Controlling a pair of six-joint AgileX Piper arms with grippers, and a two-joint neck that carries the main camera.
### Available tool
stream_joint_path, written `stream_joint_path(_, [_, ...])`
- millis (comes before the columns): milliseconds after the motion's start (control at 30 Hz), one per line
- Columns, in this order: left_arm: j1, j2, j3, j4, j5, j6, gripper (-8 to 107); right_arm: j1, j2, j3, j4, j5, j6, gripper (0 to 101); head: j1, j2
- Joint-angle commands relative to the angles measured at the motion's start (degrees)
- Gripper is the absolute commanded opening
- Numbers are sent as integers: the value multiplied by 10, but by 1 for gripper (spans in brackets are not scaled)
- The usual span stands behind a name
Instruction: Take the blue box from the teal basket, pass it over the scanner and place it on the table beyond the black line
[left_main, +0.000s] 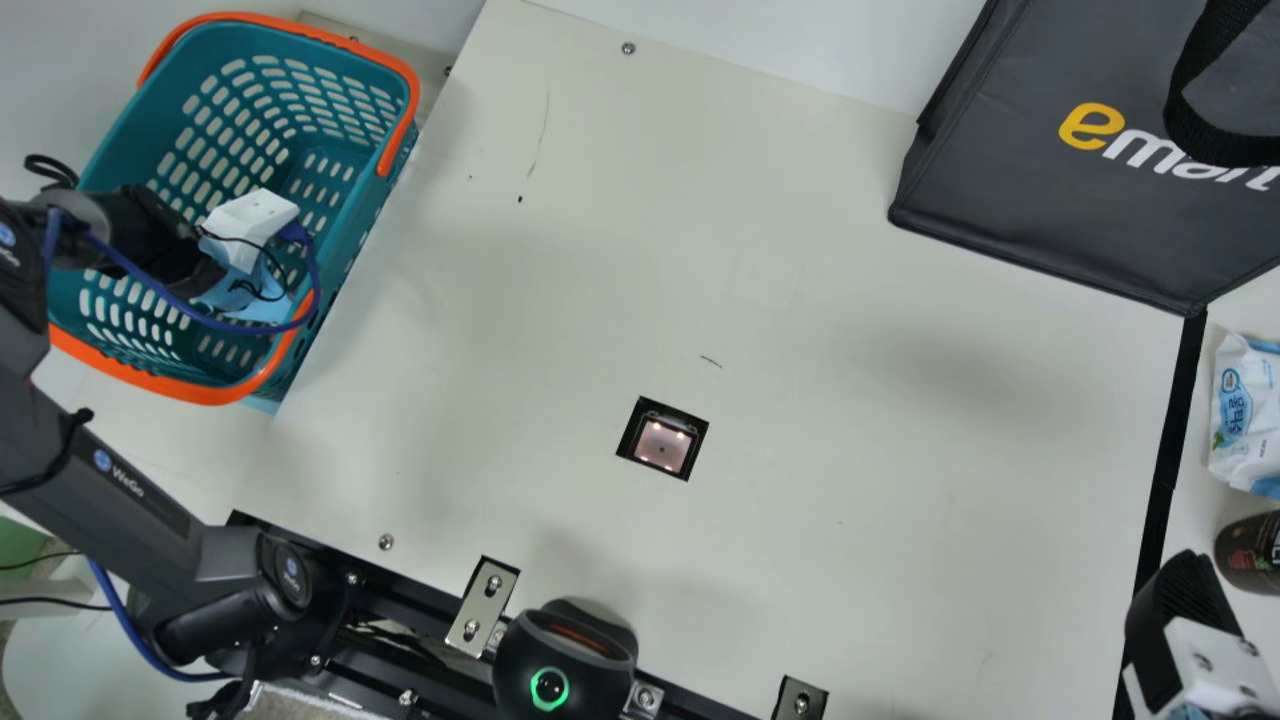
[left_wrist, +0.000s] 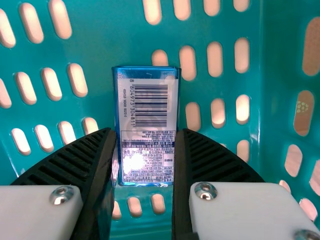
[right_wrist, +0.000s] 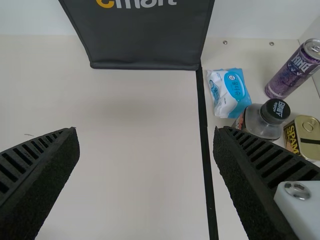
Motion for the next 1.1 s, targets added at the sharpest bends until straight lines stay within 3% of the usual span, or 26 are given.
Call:
stream_joint_path(0, [1,1,-1,-2,0,1,-8,0,0,0,0,0,0,95,-17,1])
stream_joint_path(500, [11,-19,-21,-11,23,-39,-8,0,0,0,0,1,0,95,-17,1])
stream_joint_path(1067, [8,-38,-17,-13,24,-49,49,0,0,0,0,1,0,95,-17,1])
